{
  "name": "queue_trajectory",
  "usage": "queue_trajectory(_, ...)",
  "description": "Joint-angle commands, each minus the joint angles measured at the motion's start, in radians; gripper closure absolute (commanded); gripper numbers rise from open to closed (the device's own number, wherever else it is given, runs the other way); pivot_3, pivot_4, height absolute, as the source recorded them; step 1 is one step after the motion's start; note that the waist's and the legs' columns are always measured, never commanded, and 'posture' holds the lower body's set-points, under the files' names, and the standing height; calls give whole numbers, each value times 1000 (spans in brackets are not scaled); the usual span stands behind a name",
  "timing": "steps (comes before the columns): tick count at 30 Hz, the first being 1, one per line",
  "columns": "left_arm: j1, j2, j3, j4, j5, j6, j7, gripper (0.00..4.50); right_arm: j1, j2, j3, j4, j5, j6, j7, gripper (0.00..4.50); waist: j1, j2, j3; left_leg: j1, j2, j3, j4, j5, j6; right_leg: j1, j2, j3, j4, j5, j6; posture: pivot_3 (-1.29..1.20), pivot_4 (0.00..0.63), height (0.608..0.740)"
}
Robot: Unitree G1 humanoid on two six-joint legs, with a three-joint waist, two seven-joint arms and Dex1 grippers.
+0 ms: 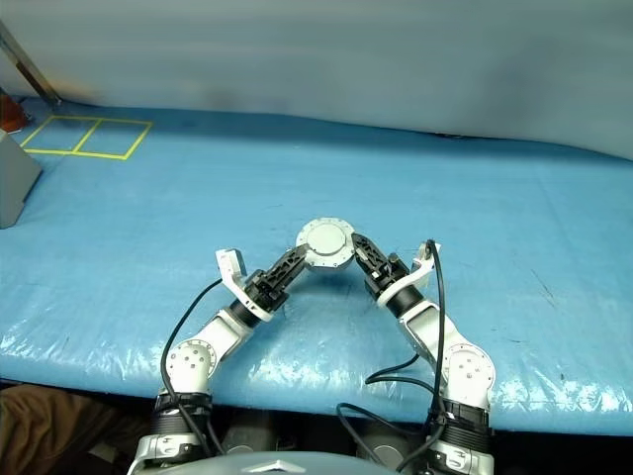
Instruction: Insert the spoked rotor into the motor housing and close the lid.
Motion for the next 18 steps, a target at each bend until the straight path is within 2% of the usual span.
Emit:
queue_trajectory(1, -29, -31, -14, 9, -8, 7, 0, 18, -10, 6, 37, -70, 38, 8, 37, 3142, 0, 0, 0, 0, 0, 0, 0, 0, 0, 0, 0, 0, 0, 0, 0, 0, 150, 740)
queue_trajectory(18, -62, -64, 30, 86, -22, 3, 35, 18, 16, 8, 78, -92, -2, -7, 64, 3142, 0, 0, 0, 0, 0, 0, 1, 0, 0, 0, 0, 0, 0, 0, 0, 0, 150, 740)
